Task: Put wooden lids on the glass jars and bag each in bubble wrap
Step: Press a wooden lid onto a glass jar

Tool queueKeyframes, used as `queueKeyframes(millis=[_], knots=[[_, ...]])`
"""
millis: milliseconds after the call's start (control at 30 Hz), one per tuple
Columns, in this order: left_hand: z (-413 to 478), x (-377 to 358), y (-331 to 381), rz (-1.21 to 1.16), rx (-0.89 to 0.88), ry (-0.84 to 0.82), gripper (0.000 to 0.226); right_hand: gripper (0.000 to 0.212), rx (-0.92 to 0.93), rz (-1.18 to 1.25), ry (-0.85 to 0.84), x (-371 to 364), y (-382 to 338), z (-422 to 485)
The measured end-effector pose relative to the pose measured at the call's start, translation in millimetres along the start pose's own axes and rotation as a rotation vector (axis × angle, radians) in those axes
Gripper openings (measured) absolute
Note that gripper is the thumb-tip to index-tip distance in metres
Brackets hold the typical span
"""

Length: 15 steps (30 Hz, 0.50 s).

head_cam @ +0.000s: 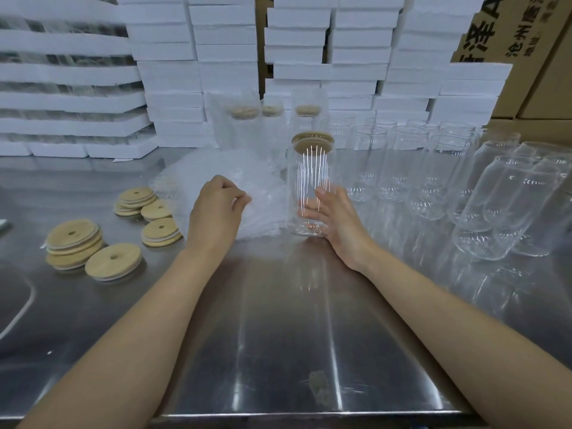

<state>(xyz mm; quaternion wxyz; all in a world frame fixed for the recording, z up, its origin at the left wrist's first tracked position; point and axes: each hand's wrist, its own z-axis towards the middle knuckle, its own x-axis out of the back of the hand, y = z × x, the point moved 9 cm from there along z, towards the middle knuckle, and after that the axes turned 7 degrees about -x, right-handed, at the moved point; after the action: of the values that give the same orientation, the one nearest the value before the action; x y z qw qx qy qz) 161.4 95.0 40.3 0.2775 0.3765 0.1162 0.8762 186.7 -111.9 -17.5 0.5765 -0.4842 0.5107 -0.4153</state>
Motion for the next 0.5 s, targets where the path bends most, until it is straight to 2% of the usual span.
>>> queueKeyframes(millis=[100, 167, 267, 367, 433, 500], knots=[[3.6, 4.0, -2.6, -0.088, 0.024, -0.005, 0.018, 0.071, 0.011, -0.004, -0.018, -1.1, 0.5, -0.1], [5.6, 13.7, -1.4, -0.078, 0.015, 0.042, 0.02, 0.059, 0.028, -0.003, -0.02, 0.1, -0.1, 0.1], [6.0, 42.6, 5.4, -0.192, 0.028, 0.239, 0.011, 0.048, 0.031, 0.036, -0.003, 3.0, 0.2, 1.4], [3.8, 54.5, 17.4, -0.394, 0.01, 0.361, 0.01, 0.06, 0.048, 0.044, 0.027, 5.2, -1.1, 0.8], [3.4, 35.8, 23.8, -0.508, 0.046, 0.238, 0.01, 0.08, 0.074, 0.018, 0.057, 6.5, -5.6, -0.8], [1.3, 10.6, 29.2, -0.472, 0.058, 0.022, 0.011, 0.086, 0.101, -0.004, 0.085, 9.3, -10.4, -2.0]])
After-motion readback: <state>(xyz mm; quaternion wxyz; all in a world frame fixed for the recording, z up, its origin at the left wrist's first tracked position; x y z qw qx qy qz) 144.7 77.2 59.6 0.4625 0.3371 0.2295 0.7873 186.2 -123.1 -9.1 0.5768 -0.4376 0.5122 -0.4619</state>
